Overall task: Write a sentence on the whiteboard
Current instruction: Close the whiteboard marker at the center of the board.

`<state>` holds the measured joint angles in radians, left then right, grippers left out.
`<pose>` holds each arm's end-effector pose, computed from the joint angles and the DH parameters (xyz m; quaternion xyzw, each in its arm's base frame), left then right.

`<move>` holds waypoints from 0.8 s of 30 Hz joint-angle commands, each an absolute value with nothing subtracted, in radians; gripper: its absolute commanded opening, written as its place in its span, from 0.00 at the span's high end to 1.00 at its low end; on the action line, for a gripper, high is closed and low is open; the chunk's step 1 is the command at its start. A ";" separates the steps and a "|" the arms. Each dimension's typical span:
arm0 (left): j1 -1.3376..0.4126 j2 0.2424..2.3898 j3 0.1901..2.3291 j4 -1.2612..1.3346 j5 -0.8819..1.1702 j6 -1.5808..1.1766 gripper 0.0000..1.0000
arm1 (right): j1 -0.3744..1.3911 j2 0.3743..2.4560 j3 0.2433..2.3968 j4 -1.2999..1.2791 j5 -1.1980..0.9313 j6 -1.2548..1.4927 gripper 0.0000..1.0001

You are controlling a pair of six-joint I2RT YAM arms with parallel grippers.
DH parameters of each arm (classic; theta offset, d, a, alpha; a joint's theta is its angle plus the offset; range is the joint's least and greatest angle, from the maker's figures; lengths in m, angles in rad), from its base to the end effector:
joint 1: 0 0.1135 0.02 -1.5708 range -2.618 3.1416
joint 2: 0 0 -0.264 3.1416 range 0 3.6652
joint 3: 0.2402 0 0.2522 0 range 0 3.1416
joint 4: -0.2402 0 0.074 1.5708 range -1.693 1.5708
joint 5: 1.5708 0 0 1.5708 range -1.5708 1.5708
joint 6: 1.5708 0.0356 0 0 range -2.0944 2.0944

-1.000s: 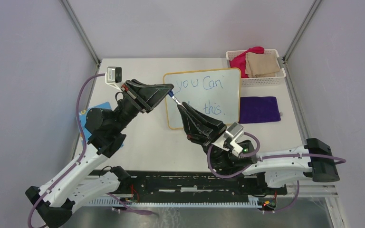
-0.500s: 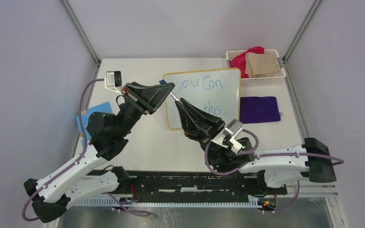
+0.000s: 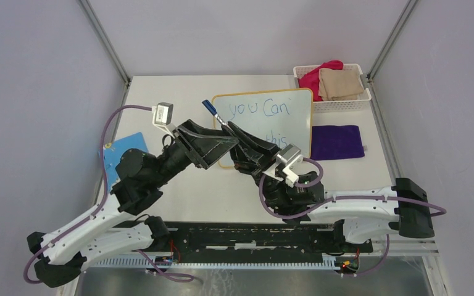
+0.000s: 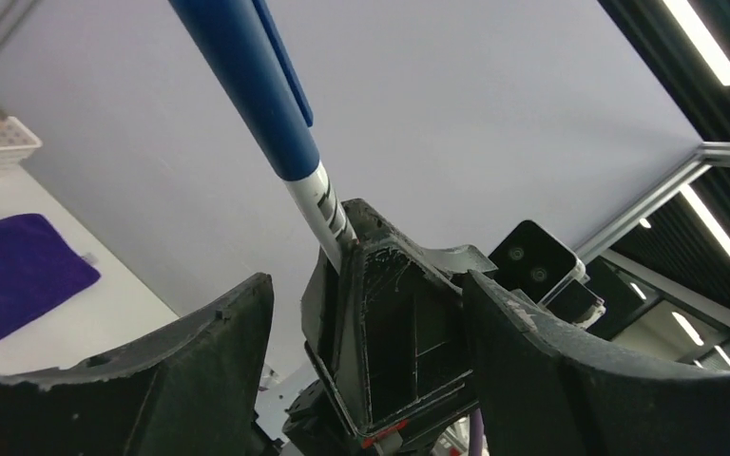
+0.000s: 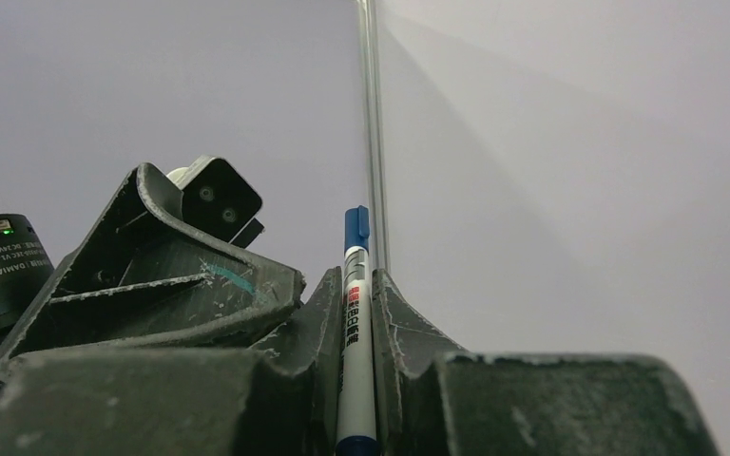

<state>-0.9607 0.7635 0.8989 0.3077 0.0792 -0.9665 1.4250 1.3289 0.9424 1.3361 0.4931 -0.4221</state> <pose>0.0910 -0.1351 0.4355 0.0319 0.5341 -0.7057 0.4645 0.0555 0.2623 0.4187 -0.0963 0.3641 0.3784 0.8455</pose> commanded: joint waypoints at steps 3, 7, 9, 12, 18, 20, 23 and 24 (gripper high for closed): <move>-0.962 0.699 0.970 0.218 -0.054 -0.810 0.18 | 1.425 1.267 0.940 1.301 0.469 -0.381 1.00; -0.962 0.693 1.003 0.180 -0.135 -0.786 0.17 | 1.424 1.235 0.910 1.295 0.449 -0.363 1.00; -0.962 0.691 1.005 0.182 -0.167 -0.791 0.17 | 1.425 1.221 0.892 1.296 0.440 -0.355 1.00; -0.962 0.699 1.003 0.203 -0.184 -0.810 0.17 | 1.424 1.201 0.871 1.307 0.423 -0.344 1.00; -0.962 0.757 1.005 0.309 -0.082 -0.865 0.19 | 1.424 1.176 0.843 1.322 0.410 -0.326 1.00; -0.962 0.771 1.005 0.333 -0.070 -0.880 0.20 | 1.425 1.165 0.834 1.326 0.401 -0.315 1.00; -0.962 0.784 1.004 0.354 -0.071 -0.902 0.21 | 1.424 1.151 0.821 1.327 0.391 -0.300 1.00; -0.962 0.787 1.002 0.359 -0.072 -0.909 0.22 | 1.425 1.145 0.817 1.328 0.391 -0.296 1.00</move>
<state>-0.9607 0.7815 0.9737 0.2657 -0.0917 -0.8635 1.4246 1.1866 0.8284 1.2846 0.4191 -0.3317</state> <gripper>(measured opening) 0.791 0.171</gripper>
